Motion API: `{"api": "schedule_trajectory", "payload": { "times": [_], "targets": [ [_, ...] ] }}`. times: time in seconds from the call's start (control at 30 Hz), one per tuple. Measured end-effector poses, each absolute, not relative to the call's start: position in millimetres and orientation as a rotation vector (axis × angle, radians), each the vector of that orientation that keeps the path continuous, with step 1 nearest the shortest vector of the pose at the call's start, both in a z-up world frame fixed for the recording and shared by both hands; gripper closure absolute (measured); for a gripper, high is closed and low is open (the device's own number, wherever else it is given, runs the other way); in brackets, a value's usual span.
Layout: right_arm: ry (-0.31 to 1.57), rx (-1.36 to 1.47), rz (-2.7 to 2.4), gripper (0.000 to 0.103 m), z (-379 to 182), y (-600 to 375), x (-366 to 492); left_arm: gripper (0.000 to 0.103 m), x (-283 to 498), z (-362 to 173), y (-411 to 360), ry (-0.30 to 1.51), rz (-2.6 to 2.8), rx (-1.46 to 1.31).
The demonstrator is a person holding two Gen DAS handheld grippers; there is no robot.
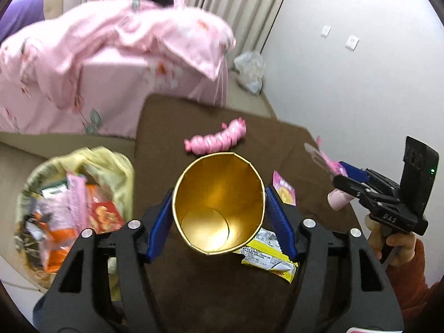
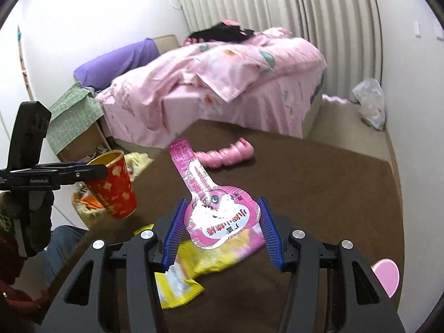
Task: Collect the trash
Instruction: 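Lift the red cup toward the trash bag with the left tool while the right tool holds the pink card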
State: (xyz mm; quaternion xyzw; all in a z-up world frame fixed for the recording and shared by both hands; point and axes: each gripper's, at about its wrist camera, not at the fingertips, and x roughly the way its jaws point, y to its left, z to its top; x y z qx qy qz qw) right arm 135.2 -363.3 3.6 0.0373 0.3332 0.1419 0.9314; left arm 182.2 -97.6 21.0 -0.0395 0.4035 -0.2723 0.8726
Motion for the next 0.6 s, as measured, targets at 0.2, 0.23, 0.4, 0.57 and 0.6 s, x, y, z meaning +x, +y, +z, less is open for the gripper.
{"api": "schedule_trajectory", "payload": {
  "times": [0.2, 0.23, 0.4, 0.57, 0.6],
  "targets": [
    [0.636, 0.019, 0.35, 0.054, 31.0, -322.4, 131.1, 0.045, 158.1, 48.1, -53.3, 0.727, -0.514, -0.129],
    [0.631, 0.01, 0.357, 0.054, 34.5, -316.0, 130.2, 0.045, 157.2, 50.0, -46.1, 0.718, -0.501, -0.133],
    [0.611, -0.047, 0.417, 0.054, 47.7, -276.1, 129.4, 0.045, 145.9, 52.4, 9.9, 0.677, -0.397, -0.193],
    [0.62, -0.082, 0.476, 0.054, 49.7, -240.0, 137.4, 0.045, 142.4, 47.5, 59.9, 0.65, -0.297, -0.255],
    [0.624, -0.079, 0.49, 0.054, 49.7, -233.8, 138.9, 0.045, 141.9, 46.8, 69.8, 0.642, -0.277, -0.267]
  ]
}}
